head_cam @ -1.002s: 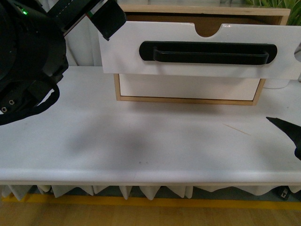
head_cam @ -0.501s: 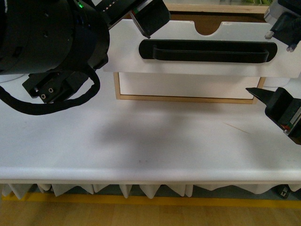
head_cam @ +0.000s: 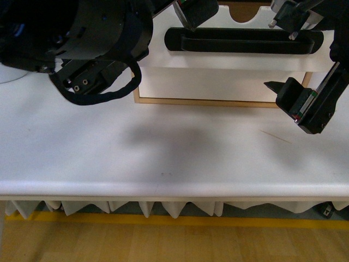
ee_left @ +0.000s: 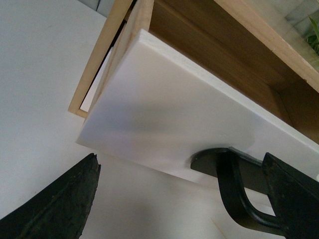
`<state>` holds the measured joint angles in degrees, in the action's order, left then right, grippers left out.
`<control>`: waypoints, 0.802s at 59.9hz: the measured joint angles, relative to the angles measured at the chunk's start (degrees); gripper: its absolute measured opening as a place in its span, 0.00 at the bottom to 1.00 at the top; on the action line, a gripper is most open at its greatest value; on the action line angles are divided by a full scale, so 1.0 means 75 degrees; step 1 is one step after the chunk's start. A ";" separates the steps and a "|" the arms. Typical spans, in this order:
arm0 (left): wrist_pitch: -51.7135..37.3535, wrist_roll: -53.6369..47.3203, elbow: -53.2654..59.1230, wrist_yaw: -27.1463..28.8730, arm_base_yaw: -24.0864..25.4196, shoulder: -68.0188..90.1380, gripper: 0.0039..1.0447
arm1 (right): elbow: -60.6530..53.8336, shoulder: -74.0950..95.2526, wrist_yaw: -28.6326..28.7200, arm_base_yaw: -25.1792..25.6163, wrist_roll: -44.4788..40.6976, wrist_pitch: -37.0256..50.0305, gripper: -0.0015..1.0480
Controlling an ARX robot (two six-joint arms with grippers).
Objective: Close drawer sideways
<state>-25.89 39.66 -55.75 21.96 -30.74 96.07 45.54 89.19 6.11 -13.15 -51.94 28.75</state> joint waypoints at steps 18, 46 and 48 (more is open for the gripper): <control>0.0198 -0.0134 -0.1064 -0.0370 0.0251 0.0982 0.95 | 0.1116 0.1017 -0.0035 0.0090 -0.0017 -0.0073 0.91; 0.0699 -0.0286 -0.3156 -0.0935 0.0720 0.2454 0.95 | 0.3168 0.2681 -0.0221 0.0303 0.0050 -0.0300 0.91; 0.0758 -0.0289 -0.3369 -0.0959 0.0749 0.2594 0.95 | 0.3238 0.2754 -0.0251 0.0321 0.0061 -0.0303 0.91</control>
<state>-20.21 37.50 -81.01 14.76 -25.12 115.52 69.82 109.84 4.23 -10.74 -51.48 26.48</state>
